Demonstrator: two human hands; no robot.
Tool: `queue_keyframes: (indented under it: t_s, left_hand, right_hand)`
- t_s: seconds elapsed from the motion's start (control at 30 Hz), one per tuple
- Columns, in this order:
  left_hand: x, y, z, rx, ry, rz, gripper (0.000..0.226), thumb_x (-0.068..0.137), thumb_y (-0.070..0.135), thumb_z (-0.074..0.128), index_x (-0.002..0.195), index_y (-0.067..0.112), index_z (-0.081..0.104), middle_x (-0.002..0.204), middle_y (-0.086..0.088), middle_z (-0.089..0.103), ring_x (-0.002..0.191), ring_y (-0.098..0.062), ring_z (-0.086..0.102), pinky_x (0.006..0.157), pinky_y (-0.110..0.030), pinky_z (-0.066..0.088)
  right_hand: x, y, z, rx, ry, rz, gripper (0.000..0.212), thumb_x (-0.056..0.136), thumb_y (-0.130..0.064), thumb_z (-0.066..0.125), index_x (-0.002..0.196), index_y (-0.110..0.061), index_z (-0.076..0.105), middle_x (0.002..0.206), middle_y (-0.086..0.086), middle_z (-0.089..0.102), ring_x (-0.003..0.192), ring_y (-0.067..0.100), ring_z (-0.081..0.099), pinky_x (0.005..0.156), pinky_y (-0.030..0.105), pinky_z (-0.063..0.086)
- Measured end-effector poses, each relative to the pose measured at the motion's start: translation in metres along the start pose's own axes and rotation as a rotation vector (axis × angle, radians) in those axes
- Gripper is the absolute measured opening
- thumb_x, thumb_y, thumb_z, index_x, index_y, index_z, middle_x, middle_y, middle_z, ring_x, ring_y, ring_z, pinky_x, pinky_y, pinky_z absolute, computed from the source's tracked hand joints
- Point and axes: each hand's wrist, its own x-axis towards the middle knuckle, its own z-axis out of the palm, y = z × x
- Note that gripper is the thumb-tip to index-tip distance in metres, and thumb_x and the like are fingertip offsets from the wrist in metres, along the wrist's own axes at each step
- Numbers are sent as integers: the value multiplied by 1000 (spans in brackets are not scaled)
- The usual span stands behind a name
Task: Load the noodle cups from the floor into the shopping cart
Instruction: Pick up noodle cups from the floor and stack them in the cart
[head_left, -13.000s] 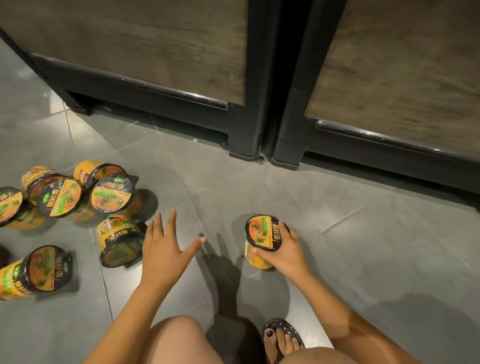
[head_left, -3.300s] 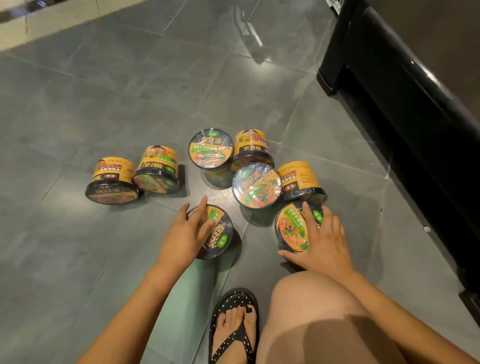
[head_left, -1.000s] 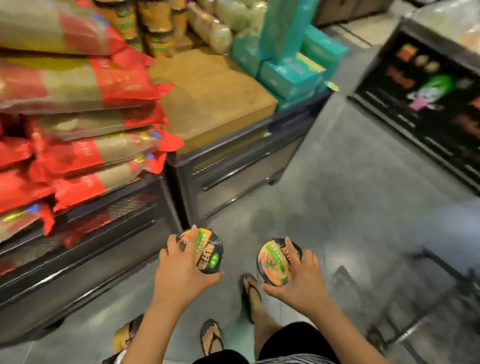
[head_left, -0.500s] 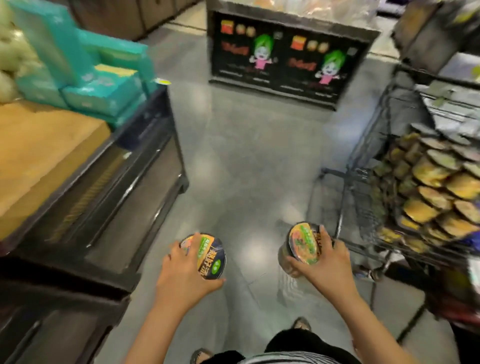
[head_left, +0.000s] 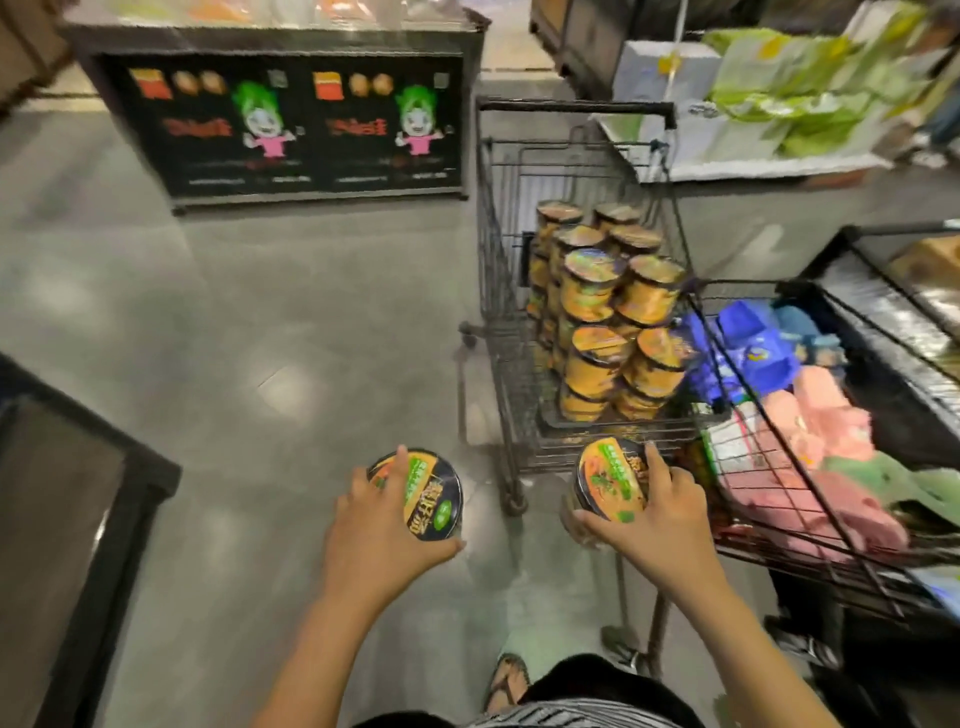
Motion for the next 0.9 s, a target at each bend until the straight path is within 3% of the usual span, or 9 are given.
queue_keyframes:
  t_s: [0.23, 0.47, 0.57, 0.63, 0.73, 0.9]
  left_hand:
    - [54, 90, 20, -47, -127, 101, 122, 49, 86, 57, 151, 40, 10, 143, -5, 32, 125, -30, 42, 101, -38, 43]
    - [141, 145, 21, -127, -124, 195, 125, 44, 90, 59, 149, 43, 11, 145, 1, 28, 129, -24, 40, 104, -42, 42]
    - [188, 177, 17, -127, -152, 241, 121, 49, 85, 64, 149, 45, 8, 154, 0, 19, 137, -27, 30, 110, -44, 36]
    - [219, 198, 16, -131, -180, 259, 120, 51, 82, 68, 149, 45, 9, 157, -3, 14, 142, -28, 22, 113, -43, 31]
    - [262, 223, 14, -154, -204, 284, 122, 49, 83, 68, 150, 42, 13, 154, -6, 20, 140, -30, 27, 112, -44, 33]
    - [313, 262, 19, -93, -277, 319, 120, 54, 78, 71, 151, 41, 10, 157, -7, 13, 142, -32, 22, 111, -44, 30]
  right_hand:
    - [55, 55, -36, 91, -46, 201, 142, 39, -93, 45, 152, -10, 21, 133, 21, 44, 128, 36, 38, 107, 43, 31]
    - [125, 68, -32, 144, -5, 244, 139, 42, -90, 56, 150, -9, 24, 134, 23, 46, 128, 35, 36, 108, 44, 30]
    - [168, 67, -42, 161, 26, 284, 132, 46, -84, 65, 149, -11, 28, 135, 23, 46, 129, 35, 37, 107, 41, 30]
    - [199, 68, -47, 219, 50, 307, 121, 48, -80, 70, 144, -15, 37, 129, 20, 52, 123, 34, 45, 103, 41, 37]
    - [243, 72, -53, 402, 112, 367, 109, 42, -88, 68, 129, -26, 50, 113, 6, 65, 107, 26, 59, 94, 42, 48]
    - [292, 75, -56, 413, 146, 403, 110, 46, -78, 77, 135, -20, 48, 125, 9, 61, 118, 28, 54, 100, 40, 44]
